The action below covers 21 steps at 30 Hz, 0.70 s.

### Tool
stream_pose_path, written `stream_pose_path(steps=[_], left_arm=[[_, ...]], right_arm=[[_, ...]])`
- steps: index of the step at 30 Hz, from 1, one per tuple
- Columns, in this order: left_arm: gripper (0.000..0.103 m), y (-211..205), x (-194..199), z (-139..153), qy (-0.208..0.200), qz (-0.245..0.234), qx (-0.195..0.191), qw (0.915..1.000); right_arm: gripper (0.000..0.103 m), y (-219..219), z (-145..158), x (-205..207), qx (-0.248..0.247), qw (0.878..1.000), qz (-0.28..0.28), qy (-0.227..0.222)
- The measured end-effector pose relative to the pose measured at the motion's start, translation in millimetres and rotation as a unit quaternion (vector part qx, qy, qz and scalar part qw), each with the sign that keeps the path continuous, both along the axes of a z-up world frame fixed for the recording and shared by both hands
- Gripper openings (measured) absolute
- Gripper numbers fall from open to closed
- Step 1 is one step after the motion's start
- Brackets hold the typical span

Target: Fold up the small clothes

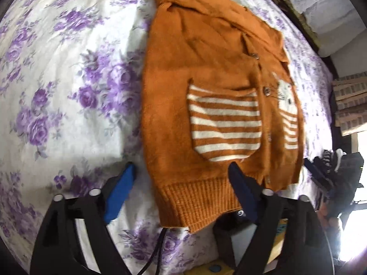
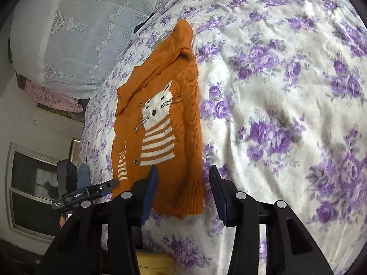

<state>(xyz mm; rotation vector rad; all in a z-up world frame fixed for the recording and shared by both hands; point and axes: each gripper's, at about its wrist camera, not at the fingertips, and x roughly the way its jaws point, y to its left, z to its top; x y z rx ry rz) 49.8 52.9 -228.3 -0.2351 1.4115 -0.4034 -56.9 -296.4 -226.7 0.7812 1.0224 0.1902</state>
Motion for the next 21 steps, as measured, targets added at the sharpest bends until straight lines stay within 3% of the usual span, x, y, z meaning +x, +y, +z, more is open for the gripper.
stream_pose_path(steps=[3,9,11,14,16,17,18,20,21], left_arm=[[0.064,0,2,-2,0.0,-0.004,-0.009,1.0],[0.063,0,-3,1,0.0,-0.025,-0.023,0.9994],[0.072,-5,0,-1,0.003,-0.031,-0.014,0.9994],[0.085,-12,2,-3,0.008,-0.033,-0.014,0.9993],[0.085,-21,3,-3,-0.001,-0.037,0.002,0.9993],[0.08,-23,2,-1,-0.007,-0.039,0.008,0.9992],[0.066,-25,-2,2,-0.019,-0.043,0.014,0.9988],[0.049,-25,-7,9,-0.029,-0.05,0.001,0.9983],[0.048,-23,-7,10,-0.029,-0.047,-0.006,0.9985]], right_arm=[[0.047,3,-7,2,-0.005,1.0,-0.006,0.013],[0.047,6,-11,2,0.001,1.0,-0.007,0.019],[0.049,8,-16,5,0.005,1.0,0.0,0.018],[0.042,15,-23,13,-0.004,1.0,0.016,0.014],[0.035,15,-23,18,-0.003,1.0,0.017,0.01],[0.034,16,-22,19,0.001,1.0,0.017,0.01],[0.033,18,-19,19,0.006,1.0,0.02,0.006],[0.033,24,-12,16,0.007,0.999,0.035,-0.007],[0.033,26,-12,15,0.007,0.999,0.042,-0.008]])
